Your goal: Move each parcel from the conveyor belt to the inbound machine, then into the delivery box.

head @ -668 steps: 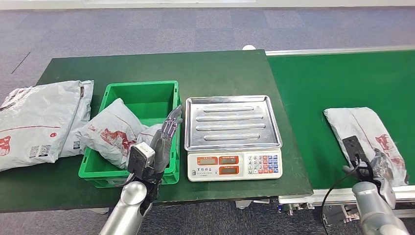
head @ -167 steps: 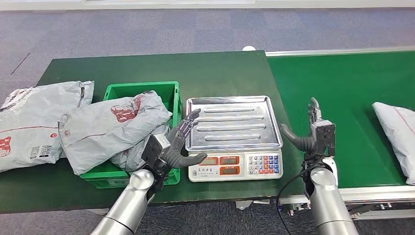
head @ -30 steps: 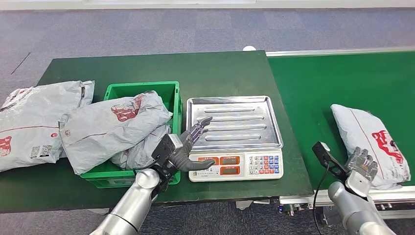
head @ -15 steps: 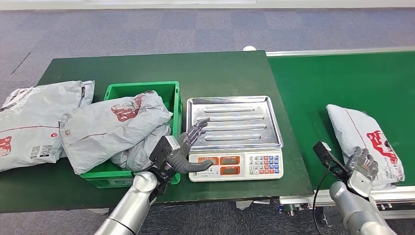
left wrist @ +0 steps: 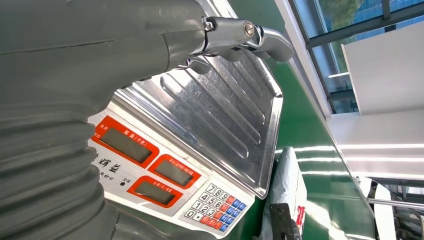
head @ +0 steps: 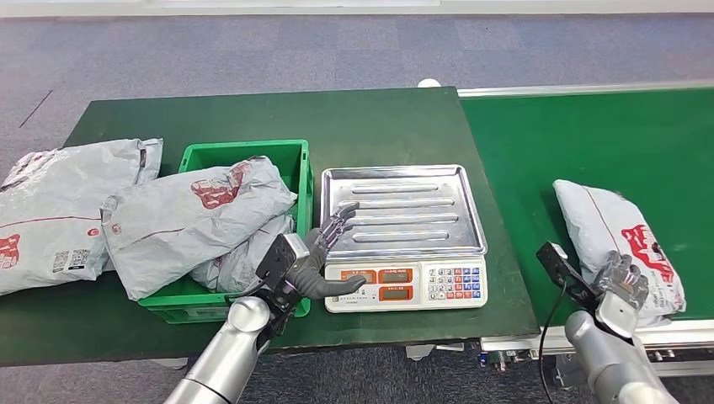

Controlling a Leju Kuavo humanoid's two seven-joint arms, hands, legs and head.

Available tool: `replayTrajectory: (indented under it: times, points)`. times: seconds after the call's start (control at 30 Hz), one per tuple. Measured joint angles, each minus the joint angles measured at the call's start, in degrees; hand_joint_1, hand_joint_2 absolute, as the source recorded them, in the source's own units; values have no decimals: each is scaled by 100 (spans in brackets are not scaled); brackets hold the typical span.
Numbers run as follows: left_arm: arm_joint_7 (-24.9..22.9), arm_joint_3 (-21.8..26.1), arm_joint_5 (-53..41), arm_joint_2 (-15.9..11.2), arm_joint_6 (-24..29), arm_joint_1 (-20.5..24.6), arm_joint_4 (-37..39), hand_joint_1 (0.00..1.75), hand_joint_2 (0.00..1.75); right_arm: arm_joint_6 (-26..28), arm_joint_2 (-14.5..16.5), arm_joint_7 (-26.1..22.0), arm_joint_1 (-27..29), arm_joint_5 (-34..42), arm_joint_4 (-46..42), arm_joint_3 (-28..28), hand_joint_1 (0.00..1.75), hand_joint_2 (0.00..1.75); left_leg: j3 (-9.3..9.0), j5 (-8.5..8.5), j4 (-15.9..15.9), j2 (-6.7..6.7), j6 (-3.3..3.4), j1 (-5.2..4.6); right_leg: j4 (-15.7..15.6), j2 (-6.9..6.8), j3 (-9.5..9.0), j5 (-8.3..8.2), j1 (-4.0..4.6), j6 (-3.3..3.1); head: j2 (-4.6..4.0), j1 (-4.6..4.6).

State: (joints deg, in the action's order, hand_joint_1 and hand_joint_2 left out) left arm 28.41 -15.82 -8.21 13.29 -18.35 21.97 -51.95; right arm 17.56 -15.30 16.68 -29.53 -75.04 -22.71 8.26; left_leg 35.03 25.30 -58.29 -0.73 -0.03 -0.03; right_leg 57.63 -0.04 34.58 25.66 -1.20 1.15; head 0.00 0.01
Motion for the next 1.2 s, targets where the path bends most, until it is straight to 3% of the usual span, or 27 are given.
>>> replayTrajectory:
  times: [0.37, 0.4, 0.5, 0.53, 1.2]
  points:
    - [-19, 0, 16, 0, 8, -38, -76, 0, 175, -14, 39, -77, 54, -89, -73, 79, 0, 175, 0, 0, 0, 0, 0, 0, 0, 0, 0, 0, 0, 0, 0, 1]
    - [-20, 0, 16, 0, 9, -43, -82, 0, 175, -14, 44, -88, 54, -101, -74, 93, 10, 175, 0, 0, 0, 0, 0, 0, 0, 0, 0, 0, 0, 0, 0, 1]
    - [-26, 0, 17, 0, 10, -65, -99, 0, 175, -15, 59, -124, 55, -136, -86, 138, 140, 175, 0, 0, 0, 0, 0, 0, 0, 0, 0, 0, 0, 0, 0, 1]
    - [-28, 0, 17, 0, 11, -71, -105, 0, 175, -12, 61, -143, 55, -158, -93, 143, 175, 175, 0, 0, 0, 0, 0, 0, 0, 0, 0, 0, 0, 0, 0, 0]
    - [-66, 0, 30, 0, 19, -102, -185, 0, 175, 185, 70, -232, 40, -433, -152, 145, 175, 175, 0, 0, 0, -1, 0, 0, 0, -1, -1, 0, 0, 0, 0, -1]
